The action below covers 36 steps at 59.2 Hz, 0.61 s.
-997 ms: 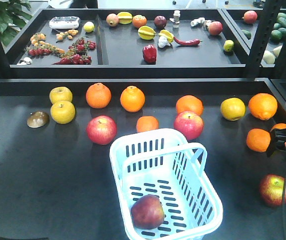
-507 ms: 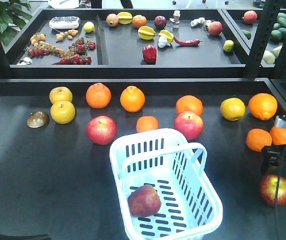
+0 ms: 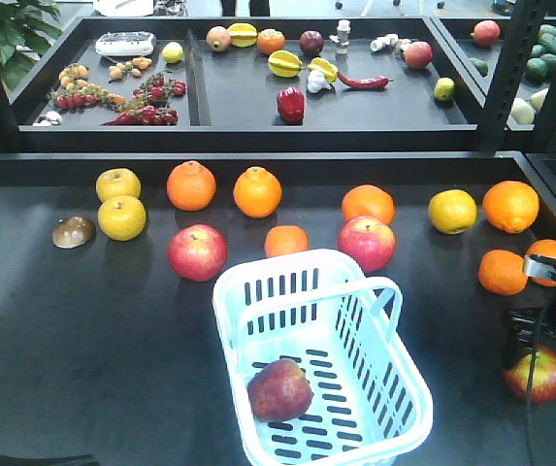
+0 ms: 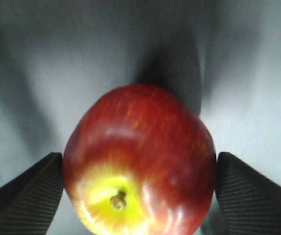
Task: Pick three apples into basket with both arms
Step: 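Move the right gripper back to the next red apple and grasp it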
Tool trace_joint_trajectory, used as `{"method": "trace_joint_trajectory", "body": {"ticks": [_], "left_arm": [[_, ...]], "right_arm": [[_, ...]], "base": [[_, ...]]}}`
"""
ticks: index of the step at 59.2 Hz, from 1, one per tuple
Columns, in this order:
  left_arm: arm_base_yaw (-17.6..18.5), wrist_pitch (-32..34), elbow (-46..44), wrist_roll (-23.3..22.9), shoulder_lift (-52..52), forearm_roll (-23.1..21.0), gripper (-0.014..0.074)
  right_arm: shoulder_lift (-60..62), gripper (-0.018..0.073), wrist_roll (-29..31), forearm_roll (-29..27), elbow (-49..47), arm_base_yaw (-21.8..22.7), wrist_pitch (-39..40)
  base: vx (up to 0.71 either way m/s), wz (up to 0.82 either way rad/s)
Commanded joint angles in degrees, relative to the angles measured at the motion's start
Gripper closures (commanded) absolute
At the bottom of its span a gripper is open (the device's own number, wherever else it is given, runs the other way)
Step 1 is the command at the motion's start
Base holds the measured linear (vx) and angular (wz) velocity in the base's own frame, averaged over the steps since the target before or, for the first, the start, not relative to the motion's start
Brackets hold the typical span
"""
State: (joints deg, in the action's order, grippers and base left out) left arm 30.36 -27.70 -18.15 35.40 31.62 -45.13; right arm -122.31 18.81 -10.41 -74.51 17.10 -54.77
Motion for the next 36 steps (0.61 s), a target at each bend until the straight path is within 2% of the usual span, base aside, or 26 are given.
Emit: {"method": "trace_joint_trajectory", "body": {"ticks": [1,15,23,36], "left_arm": [[0.17,2.99,-1.34,-0.33,0.03,-1.99,0.0603],[0.17,2.99,-1.34,-0.33,0.03,-1.99,0.0603],[0.17,2.99,-1.34,-0.33,0.03,-1.99,0.0603],[0.17,2.99,-1.34,-0.33,0.03,-1.99,0.0603]], "right_arm": [[2.75,0.0061,0.03,-0.71,-1.19,0.11,-2.82],[5.44,0.0388,0.80,-1.58,-1.25,0.17,-7.88],[10.27,0.0572,3.60,-5.77,-1.25,0.17,-11.05],[22.23,0.0567,6.06,-12.08,-0.99,0.17,-19.01]], "base": [[0.00,0.00],[0.00,0.00],[0.00,0.00],[0.00,0.00]]}}
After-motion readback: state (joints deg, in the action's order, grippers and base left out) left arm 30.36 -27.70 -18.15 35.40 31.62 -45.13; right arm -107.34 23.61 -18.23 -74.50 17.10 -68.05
